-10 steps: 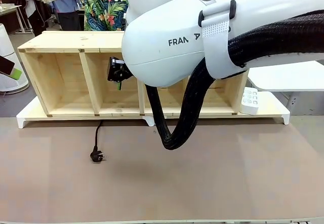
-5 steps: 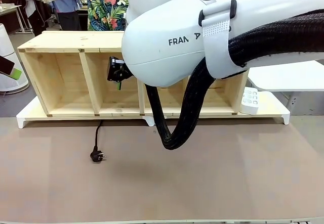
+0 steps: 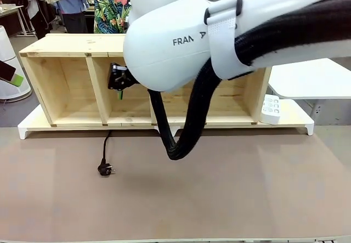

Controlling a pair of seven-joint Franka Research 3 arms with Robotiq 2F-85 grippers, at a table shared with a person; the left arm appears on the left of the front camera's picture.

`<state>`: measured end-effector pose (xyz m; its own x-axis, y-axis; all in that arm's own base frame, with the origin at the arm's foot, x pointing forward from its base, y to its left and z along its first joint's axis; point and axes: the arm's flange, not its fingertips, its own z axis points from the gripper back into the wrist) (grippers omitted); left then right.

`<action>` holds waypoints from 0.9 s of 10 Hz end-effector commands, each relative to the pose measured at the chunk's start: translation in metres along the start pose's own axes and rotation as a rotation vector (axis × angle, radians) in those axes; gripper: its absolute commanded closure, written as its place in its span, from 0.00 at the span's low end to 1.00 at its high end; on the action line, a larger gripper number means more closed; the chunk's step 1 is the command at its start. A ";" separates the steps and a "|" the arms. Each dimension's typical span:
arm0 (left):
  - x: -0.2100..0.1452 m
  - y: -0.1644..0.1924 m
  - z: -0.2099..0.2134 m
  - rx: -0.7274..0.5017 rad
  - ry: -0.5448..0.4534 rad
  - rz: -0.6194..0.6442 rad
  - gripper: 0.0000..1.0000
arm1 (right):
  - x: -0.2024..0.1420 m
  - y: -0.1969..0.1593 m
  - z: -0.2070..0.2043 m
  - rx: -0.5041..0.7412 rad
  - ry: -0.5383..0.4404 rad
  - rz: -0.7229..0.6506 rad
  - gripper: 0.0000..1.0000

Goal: Perform cable management.
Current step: When the cord part of the Power Cable appears at the lower middle area of the table and stops, grasp the cord part of the Power Cable.

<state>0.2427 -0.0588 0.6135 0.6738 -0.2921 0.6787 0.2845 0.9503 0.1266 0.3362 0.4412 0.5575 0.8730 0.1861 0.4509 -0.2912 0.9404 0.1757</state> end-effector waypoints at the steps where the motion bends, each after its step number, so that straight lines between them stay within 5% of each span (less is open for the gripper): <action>1: 0.001 0.001 0.000 -0.001 -0.007 0.004 0.00 | 0.018 0.032 -0.014 0.016 0.025 0.046 0.00; 5: 0.001 0.001 0.000 -0.001 -0.007 0.004 0.00 | 0.033 0.077 -0.047 0.042 0.134 0.049 0.00; 9: 0.001 0.001 0.000 -0.001 -0.007 0.004 0.00 | 0.033 0.083 -0.098 -0.033 0.126 0.020 0.00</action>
<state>0.2427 -0.0588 0.6135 0.6737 -0.2921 0.6788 0.2844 0.9503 0.1267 0.3763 0.5378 0.5027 0.9071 0.2676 0.3249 -0.3359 0.9254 0.1755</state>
